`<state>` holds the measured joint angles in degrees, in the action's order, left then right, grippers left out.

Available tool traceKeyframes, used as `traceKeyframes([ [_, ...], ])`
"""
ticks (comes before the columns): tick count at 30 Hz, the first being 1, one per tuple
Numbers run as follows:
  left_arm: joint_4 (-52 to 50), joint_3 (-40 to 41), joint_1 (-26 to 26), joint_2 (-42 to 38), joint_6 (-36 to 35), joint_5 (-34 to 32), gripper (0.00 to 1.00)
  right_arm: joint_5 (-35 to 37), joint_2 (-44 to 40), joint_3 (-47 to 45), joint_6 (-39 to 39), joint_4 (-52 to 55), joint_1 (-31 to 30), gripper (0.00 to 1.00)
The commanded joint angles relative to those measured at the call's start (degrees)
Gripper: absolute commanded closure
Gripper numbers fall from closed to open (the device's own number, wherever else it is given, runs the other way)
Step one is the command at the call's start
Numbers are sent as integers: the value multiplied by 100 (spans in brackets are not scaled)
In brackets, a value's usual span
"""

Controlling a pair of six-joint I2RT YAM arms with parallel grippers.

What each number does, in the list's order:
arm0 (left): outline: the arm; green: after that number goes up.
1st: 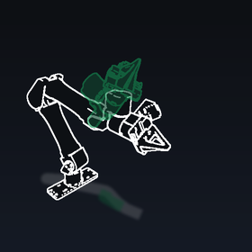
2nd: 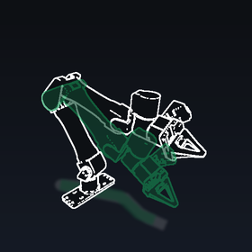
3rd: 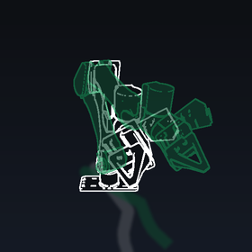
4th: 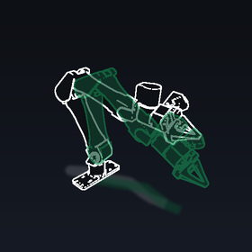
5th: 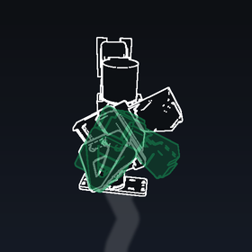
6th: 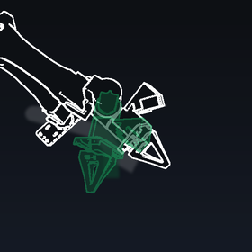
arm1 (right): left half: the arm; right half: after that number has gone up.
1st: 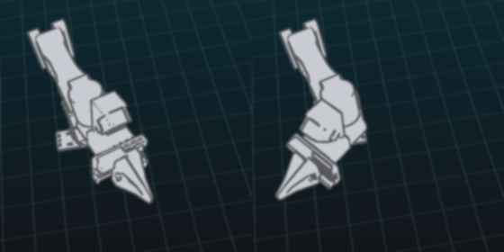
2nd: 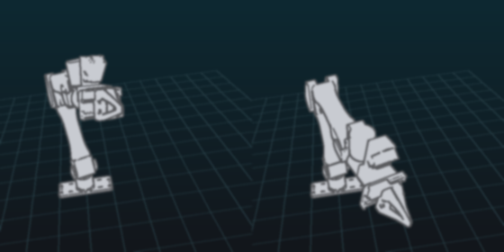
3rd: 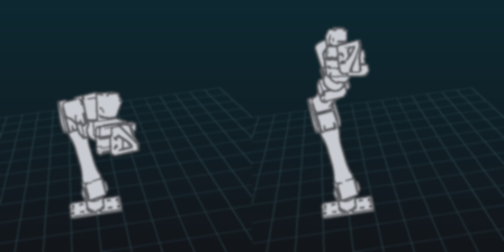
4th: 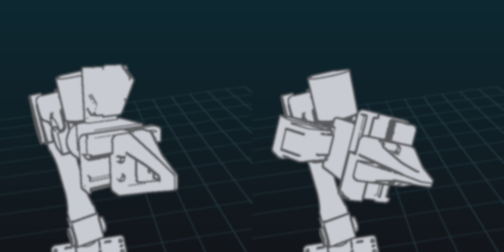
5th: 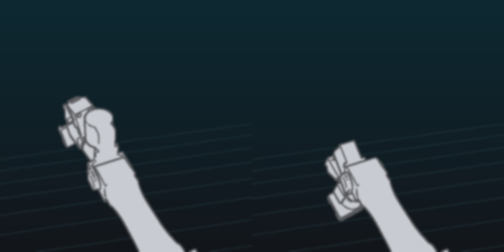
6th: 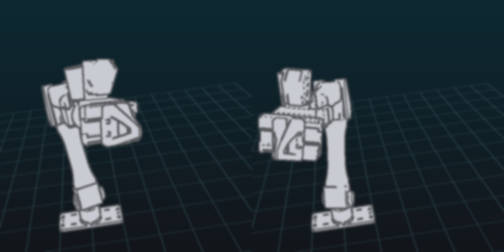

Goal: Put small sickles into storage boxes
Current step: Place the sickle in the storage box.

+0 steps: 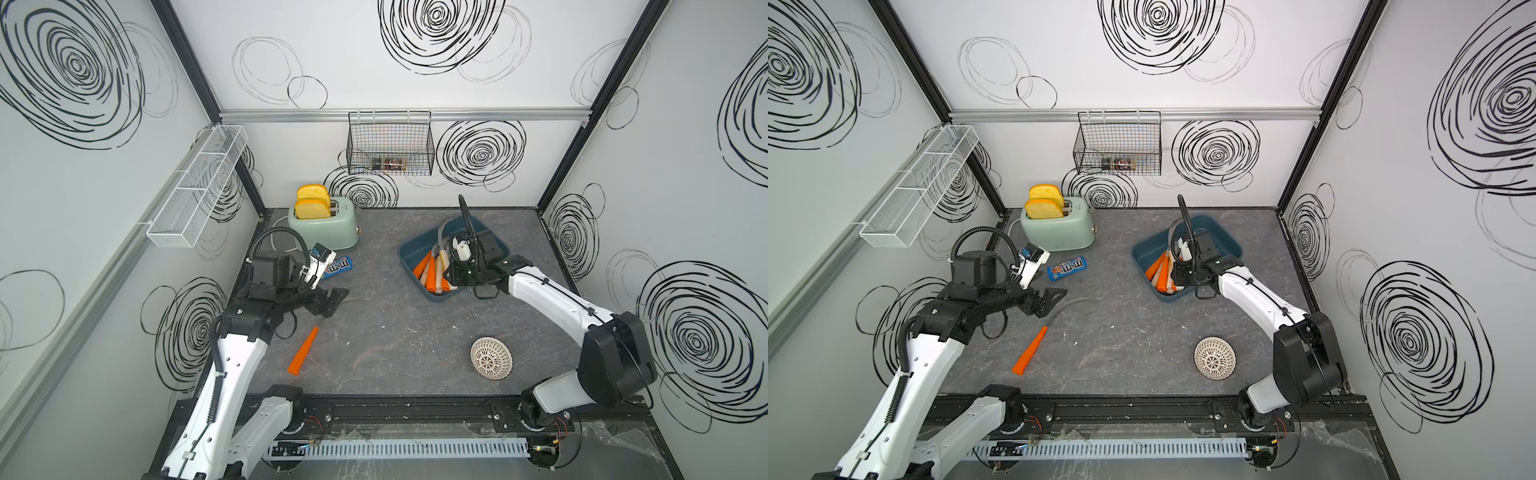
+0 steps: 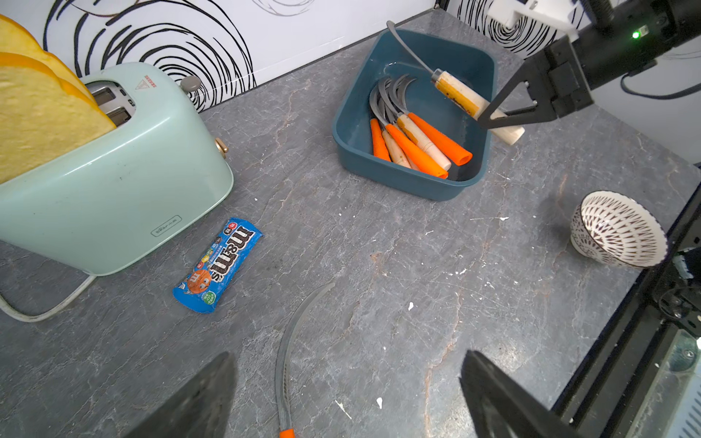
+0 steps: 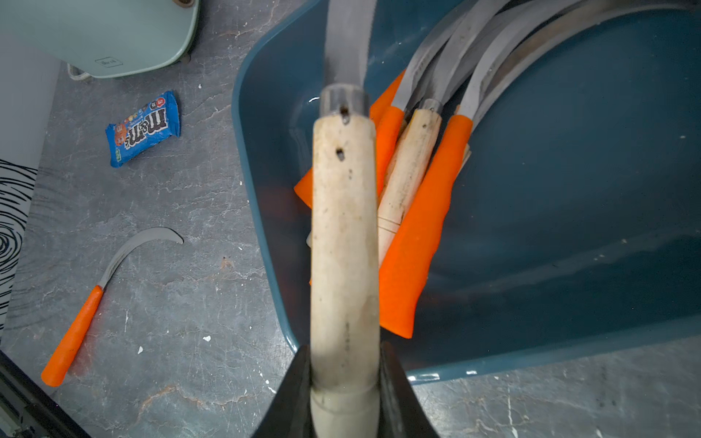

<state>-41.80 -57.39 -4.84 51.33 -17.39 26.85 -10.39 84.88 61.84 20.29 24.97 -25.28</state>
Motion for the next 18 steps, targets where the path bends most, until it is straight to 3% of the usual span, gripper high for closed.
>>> traceKeyframes([
  [1,274,51,-31,-122,64,-46,4,-156,-126,-41,-52,-144,85,100],
  [18,471,290,165,-451,290,-514,4,-714,416,-41,181,-366,455,100],
])
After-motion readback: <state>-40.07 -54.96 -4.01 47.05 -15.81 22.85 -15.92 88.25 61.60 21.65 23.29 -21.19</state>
